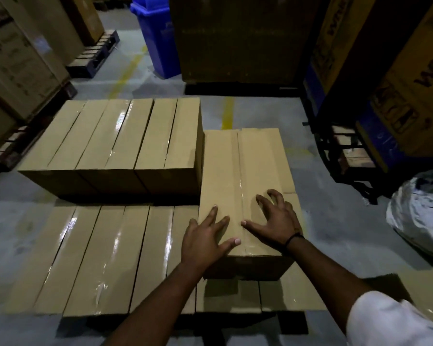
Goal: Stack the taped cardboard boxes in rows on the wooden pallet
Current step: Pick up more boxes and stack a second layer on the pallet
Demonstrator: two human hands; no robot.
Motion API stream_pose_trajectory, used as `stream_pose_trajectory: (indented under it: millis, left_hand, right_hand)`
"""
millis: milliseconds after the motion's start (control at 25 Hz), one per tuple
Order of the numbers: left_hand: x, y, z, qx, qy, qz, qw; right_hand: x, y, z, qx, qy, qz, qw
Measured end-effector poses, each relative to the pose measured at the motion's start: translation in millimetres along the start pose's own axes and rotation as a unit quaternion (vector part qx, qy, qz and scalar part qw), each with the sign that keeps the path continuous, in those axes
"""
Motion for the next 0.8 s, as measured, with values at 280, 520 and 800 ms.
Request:
stream_pose_trajectory:
  millis: [280, 520, 800]
  left_hand:
    - [9.0, 136.1, -61.7, 0.006, 0.002, -0.057, 0.998]
    - [-28.7, 207.7, -91.2, 0.011, 0.015, 0.013, 1.000]
    - [-58.2, 321.4, -105.2, 0.056, 0.114, -0.041, 0.991]
  right_hand:
    - [54.2, 140.1, -1.0, 0.032, -0.034, -0.078, 0.996]
    - [129.8, 127.4, 9.2, 0.041, -0.101, -0.123, 0.986]
    - [132.6, 166.7, 19.2, 0.054, -0.133, -0.094, 0.985]
Point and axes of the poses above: each hand's wrist, its own y-axis towards the middle knuckle, its own x-axis out of the palm, z = x × y, the point moved 10 cm from there along y, towards the middle knuckle, and after that the axes turned 13 degrees about -z, right-handed, at the moved point
